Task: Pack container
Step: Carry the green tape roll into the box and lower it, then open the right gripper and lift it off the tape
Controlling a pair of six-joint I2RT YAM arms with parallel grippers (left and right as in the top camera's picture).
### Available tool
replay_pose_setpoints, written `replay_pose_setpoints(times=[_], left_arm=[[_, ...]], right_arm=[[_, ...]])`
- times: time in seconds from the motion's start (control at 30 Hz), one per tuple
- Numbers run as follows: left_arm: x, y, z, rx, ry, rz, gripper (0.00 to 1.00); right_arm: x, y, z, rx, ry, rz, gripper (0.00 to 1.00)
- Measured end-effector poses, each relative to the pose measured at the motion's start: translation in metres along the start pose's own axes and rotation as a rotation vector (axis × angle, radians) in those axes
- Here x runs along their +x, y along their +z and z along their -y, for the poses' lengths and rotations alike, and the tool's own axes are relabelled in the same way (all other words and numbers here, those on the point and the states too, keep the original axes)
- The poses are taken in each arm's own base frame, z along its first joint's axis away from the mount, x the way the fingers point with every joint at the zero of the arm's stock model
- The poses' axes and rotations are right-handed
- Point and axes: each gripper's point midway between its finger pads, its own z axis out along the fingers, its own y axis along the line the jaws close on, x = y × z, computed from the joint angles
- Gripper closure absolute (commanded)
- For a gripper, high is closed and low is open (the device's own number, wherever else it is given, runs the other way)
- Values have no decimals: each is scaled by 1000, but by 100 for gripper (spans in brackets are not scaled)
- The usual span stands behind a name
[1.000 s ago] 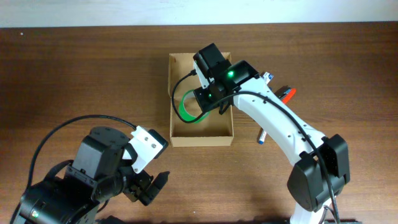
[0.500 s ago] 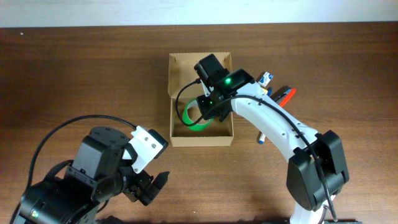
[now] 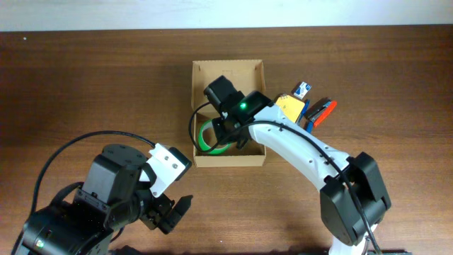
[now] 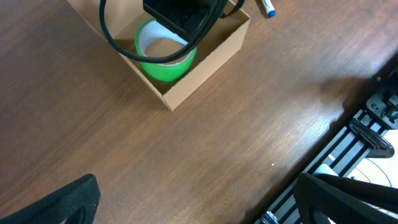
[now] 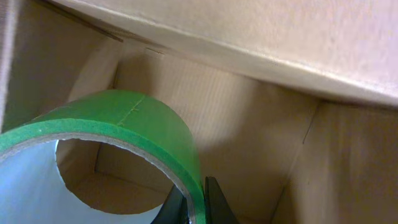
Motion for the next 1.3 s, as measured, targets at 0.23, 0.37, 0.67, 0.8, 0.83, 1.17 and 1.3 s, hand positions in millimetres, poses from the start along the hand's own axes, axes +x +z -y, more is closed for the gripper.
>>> replay_pose_setpoints(times=[0.23, 0.37, 0.67, 0.8, 0.83, 1.17, 1.3], left_arm=[[0, 0, 0, 0, 0, 0, 0], [0, 0, 0, 0, 0, 0, 0], [0, 0, 0, 0, 0, 0, 0], [0, 0, 0, 0, 0, 0, 0], [0, 0, 0, 0, 0, 0, 0], [0, 0, 0, 0, 0, 0, 0], [0, 0, 0, 0, 0, 0, 0]], right_arm=[[4, 0, 0, 18, 51, -8, 96], [6, 0, -4, 16, 64, -10, 96], [6, 0, -5, 17, 80, -8, 66], [6, 0, -5, 18, 83, -7, 61], [6, 0, -5, 18, 82, -7, 61], [8, 0, -4, 21, 76, -14, 60], [11, -7, -2, 32, 36, -37, 60]])
